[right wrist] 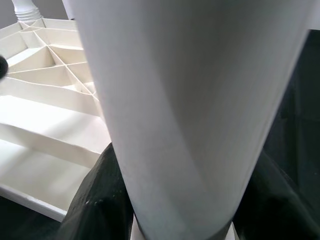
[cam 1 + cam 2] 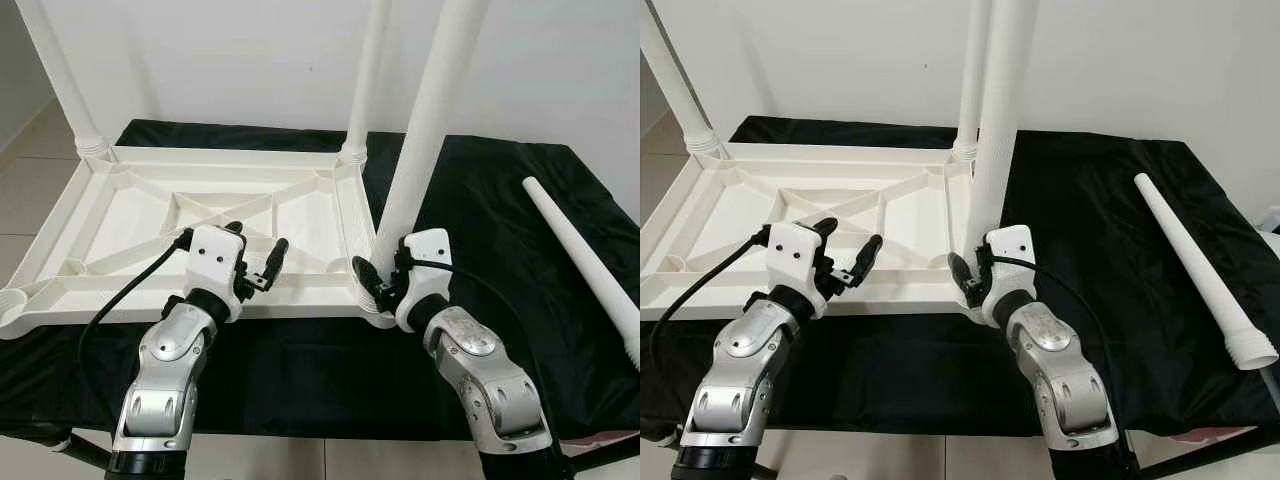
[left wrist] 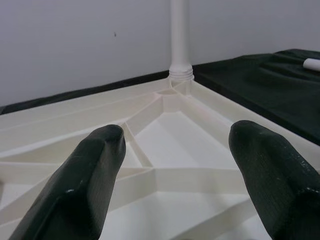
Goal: Building children table
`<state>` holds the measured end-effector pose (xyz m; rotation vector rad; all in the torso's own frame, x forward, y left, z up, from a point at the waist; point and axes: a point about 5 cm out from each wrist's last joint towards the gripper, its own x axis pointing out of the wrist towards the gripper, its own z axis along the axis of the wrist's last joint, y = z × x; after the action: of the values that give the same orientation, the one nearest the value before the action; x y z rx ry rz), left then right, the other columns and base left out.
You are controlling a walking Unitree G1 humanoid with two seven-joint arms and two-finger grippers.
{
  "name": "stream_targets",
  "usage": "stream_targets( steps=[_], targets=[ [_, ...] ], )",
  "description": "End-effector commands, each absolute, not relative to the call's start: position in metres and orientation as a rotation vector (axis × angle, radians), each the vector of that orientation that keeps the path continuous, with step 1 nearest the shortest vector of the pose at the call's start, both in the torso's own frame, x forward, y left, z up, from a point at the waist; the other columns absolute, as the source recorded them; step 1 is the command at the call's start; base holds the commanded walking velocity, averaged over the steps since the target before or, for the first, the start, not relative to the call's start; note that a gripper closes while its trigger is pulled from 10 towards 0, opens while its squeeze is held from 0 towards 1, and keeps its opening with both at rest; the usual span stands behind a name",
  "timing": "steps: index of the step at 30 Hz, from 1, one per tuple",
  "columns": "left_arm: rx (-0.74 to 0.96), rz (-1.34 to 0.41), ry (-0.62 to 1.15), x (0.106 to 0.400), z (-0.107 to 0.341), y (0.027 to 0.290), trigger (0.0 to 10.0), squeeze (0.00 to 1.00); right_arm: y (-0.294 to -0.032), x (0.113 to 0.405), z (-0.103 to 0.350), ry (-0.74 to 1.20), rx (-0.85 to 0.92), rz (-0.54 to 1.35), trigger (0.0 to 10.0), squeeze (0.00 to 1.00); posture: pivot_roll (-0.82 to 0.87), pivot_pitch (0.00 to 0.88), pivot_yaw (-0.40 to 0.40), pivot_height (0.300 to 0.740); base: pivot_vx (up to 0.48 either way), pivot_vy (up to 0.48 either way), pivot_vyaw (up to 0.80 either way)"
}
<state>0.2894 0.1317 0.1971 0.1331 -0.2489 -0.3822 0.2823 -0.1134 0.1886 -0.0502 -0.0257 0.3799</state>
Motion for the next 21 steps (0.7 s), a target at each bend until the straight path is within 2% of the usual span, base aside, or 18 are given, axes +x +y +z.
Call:
stream_targets(
  steps=[1, 4, 5, 8, 11, 15, 21],
  targets=[
    [0.086, -0.356, -0.290, 0.290, 0.213, 0.125, 10.0, 0.00, -0.113, 0.283, 0.194, -0.065, -0.085, 0.384, 10.0, 0.00, 0.02, 0.072, -0.051, 0.740, 0.000, 0.000, 0.00],
    [0.041, -0.431, -0.306, 0.288, 0.222, 0.117, 10.0, 0.00, -0.112, 0.285, 0.196, -0.088, -0.116, 0.387, 10.0, 0.00, 0.02, 0.070, -0.051, 0.740, 0.000, 0.000, 0.00],
    [-0.001, -0.509, -0.322, 0.285, 0.231, 0.110, 10.0, 0.00, -0.110, 0.286, 0.198, -0.109, -0.137, 0.393, 10.0, 0.00, 0.03, 0.066, -0.049, 0.740, 0.000, 0.000, 0.00],
    [-0.004, -0.546, -0.341, 0.286, 0.242, 0.109, 10.0, 0.00, -0.105, 0.288, 0.202, -0.171, -0.159, 0.401, 10.0, 0.00, 0.03, 0.062, -0.048, 0.740, 0.000, 0.000, 0.00],
    [0.088, -0.473, -0.320, 0.292, 0.233, 0.118, 10.0, 0.00, -0.104, 0.288, 0.207, -0.220, -0.127, 0.374, 10.0, 0.00, 0.04, 0.057, -0.048, 0.740, 0.000, 0.000, 0.00],
    [0.127, -0.350, -0.274, 0.296, 0.215, 0.130, 10.0, 0.00, -0.111, 0.289, 0.207, -0.239, -0.097, 0.302, 10.0, 0.00, 0.06, 0.036, -0.040, 0.740, 0.000, 0.000, 0.00],
    [0.081, -0.288, -0.199, 0.296, 0.198, 0.140, 10.0, 0.00, -0.124, 0.294, 0.194, -0.214, -0.042, 0.210, 10.0, 0.00, 0.06, 0.042, -0.046, 0.740, 0.000, 0.000, 0.00]
  ],
)
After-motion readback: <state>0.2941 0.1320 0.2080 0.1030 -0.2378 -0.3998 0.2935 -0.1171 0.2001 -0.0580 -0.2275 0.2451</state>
